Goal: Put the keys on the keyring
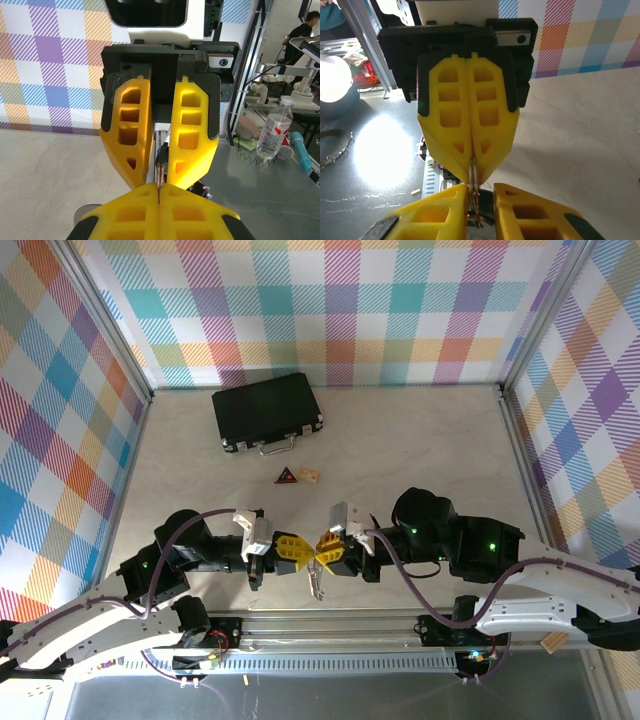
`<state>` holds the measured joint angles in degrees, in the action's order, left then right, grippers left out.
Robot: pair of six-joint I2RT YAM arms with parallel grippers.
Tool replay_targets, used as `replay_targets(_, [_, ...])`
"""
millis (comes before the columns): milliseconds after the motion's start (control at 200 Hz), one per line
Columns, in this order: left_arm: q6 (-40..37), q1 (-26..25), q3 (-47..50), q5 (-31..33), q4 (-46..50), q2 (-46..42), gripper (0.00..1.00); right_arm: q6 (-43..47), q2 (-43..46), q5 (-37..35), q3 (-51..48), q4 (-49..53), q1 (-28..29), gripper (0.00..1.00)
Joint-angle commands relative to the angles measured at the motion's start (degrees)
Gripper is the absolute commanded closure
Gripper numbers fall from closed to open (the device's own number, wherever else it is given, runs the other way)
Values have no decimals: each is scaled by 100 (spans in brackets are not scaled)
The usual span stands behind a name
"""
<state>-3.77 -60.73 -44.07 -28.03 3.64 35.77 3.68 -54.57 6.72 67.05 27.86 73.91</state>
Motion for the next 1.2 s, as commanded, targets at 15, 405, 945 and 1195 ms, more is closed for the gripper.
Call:
replay_targets(15, [105, -44, 65, -155, -461, -77, 100, -17, 90, -4, -60, -187, 36, 86])
replay_targets(405, [-392, -44, -377, 404, 696, 29, 91, 394, -204, -259, 321, 515, 40, 100])
replay_targets(945, [-761, -44, -665, 714, 1324, 361, 94, 636, -806, -261, 1095, 1512, 133, 100])
replay_targets(1195, [-536, -44, -562, 538, 805, 145, 100, 411, -539, -237, 808, 1119, 141, 91])
